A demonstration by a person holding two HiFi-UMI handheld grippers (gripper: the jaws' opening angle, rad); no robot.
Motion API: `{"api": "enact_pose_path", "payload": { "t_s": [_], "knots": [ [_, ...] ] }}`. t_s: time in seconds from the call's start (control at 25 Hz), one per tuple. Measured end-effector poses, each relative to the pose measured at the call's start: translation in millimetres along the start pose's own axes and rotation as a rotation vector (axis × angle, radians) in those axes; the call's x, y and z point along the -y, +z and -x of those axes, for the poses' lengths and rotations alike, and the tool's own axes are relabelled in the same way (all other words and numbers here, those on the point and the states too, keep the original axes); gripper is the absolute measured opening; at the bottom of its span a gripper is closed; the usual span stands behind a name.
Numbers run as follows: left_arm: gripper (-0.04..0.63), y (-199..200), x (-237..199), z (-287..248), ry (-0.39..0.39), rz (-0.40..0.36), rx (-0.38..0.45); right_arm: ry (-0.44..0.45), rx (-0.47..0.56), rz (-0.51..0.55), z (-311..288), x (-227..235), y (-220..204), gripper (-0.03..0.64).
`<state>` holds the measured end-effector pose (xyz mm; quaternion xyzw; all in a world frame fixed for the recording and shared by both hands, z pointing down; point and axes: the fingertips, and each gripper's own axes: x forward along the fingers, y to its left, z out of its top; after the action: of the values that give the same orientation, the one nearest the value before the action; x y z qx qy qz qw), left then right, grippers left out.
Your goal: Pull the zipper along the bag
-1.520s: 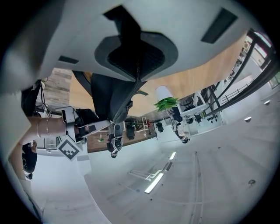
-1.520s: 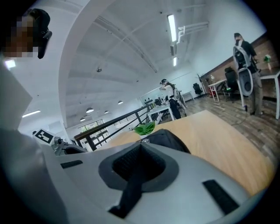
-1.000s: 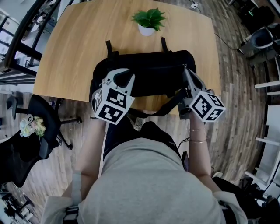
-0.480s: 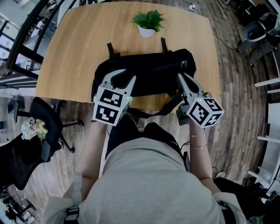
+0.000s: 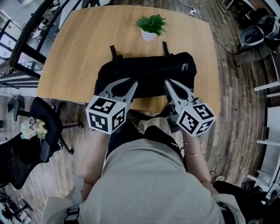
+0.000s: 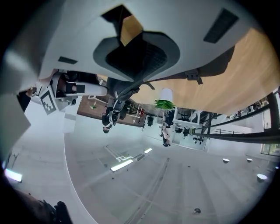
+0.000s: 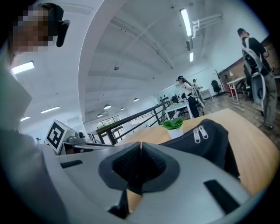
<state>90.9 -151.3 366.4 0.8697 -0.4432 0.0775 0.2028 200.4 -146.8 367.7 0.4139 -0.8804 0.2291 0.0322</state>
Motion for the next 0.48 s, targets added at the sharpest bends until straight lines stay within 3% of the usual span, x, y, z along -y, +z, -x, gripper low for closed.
{"api": "enact_pose_path", "payload": {
  "t_s": [0.48],
  "knots": [
    [0.034,-17,14,10,0.002,0.013,-0.009,0.070,-0.043,0.060,-6,-33,-13,0.006]
  ]
}}
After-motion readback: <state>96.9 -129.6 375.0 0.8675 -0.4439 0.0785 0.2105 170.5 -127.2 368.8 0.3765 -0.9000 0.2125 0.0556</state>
